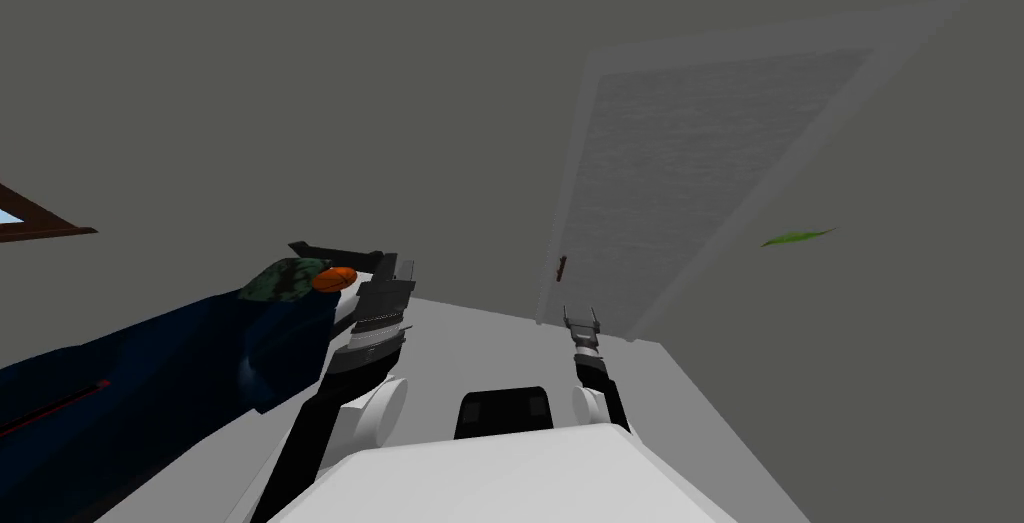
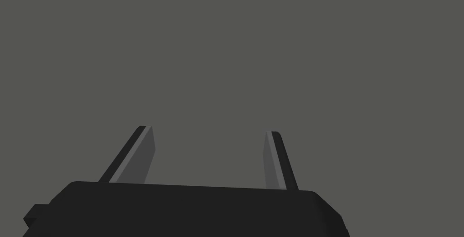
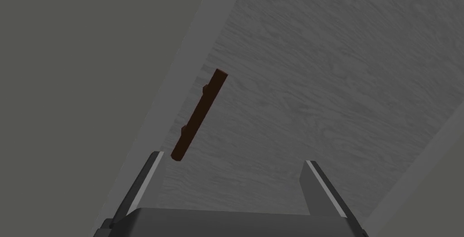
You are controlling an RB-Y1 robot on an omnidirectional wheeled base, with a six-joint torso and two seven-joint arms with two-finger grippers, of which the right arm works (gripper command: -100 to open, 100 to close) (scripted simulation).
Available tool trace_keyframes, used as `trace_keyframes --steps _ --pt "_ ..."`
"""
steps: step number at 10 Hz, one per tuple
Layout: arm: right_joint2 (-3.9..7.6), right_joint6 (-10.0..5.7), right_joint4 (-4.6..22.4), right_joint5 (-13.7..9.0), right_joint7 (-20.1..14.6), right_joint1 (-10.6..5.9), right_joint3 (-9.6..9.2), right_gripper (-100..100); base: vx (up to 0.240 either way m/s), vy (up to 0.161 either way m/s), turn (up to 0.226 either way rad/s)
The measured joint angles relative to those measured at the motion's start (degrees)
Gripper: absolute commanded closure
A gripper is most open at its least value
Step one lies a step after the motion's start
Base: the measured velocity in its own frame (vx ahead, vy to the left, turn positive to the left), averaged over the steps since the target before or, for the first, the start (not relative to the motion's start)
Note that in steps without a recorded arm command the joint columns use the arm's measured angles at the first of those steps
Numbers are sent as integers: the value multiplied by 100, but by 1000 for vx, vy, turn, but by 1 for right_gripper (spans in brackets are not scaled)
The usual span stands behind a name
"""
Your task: Pull the door open
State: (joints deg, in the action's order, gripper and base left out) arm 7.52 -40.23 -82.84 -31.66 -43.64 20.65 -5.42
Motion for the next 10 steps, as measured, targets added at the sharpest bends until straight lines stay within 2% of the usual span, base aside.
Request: trace_keyframes --steps 6,10 --pt "40 -280 655 -361 -649 -163 -19 -100 64 -71 146" --pt "60 -418 957 -586 -1032 -199 -31 -100 62 -80 128"
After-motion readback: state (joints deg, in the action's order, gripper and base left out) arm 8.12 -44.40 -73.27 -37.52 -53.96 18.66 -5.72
